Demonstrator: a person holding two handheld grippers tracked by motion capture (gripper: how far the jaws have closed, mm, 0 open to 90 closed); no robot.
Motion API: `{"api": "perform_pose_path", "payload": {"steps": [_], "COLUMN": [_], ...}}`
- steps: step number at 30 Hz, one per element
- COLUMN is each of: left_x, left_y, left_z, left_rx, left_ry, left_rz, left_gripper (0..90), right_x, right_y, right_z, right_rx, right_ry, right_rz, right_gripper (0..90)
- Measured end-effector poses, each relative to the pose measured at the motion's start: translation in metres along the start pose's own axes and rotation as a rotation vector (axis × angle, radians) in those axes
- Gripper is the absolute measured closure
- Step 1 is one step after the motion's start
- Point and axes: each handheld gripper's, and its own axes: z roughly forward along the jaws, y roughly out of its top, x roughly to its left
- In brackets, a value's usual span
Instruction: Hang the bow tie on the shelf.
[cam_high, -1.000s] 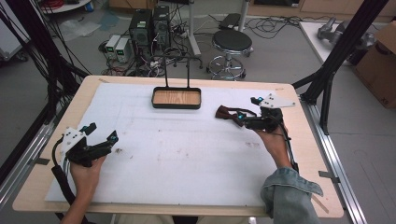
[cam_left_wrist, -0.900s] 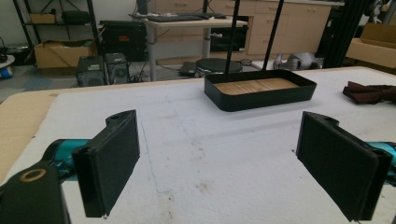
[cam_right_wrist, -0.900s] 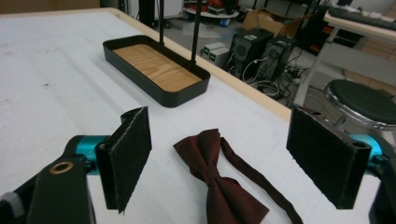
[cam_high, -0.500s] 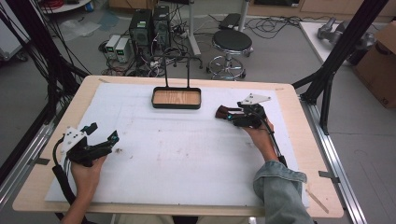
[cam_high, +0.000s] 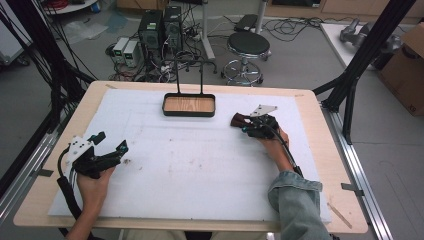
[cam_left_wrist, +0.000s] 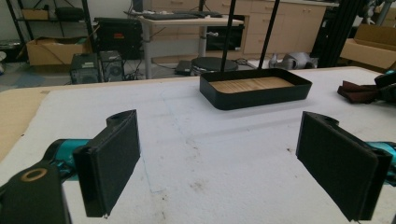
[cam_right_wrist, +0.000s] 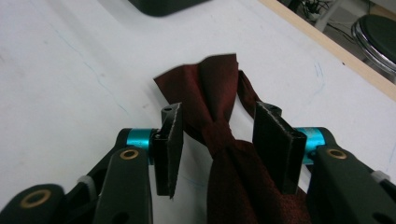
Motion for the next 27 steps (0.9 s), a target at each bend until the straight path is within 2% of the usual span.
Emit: {"api": "perform_pose_path", "payload": {"steps": [7,13,22,27], "left_x": [0.0001,0.0000,0.0009,0.0013], "left_y": [-0.0006,-0.0006,-0.0006,-0.0006], "left_z": [0.0007,0.0008,0.0000,-0.0008], "left_rx": [0.002,0.006,0.007,0.005], "left_ry": [-0.001,-0.001,0.000,0.003], "left_rz": [-0.006,-0.008,-0.008,-0.009], "left_gripper": [13.9,13.9,13.9,13.9], "right_x": [-0.0023,-0.0026,-0.0013,-0.0029], "right_y": [-0.0020,-0.0029,0.0011,0.0038], "right_z": [0.0018,0.0036,0.0046,-0.0023], "right_rx": [0.024,0.041,0.077,0.057], "right_ry": [0.004,0.000,0.003,0.014], "right_rz": [-0.004,-0.015,-0.047,-0.039], "right_gripper": [65.2,65.4,76.3,76.9]}}
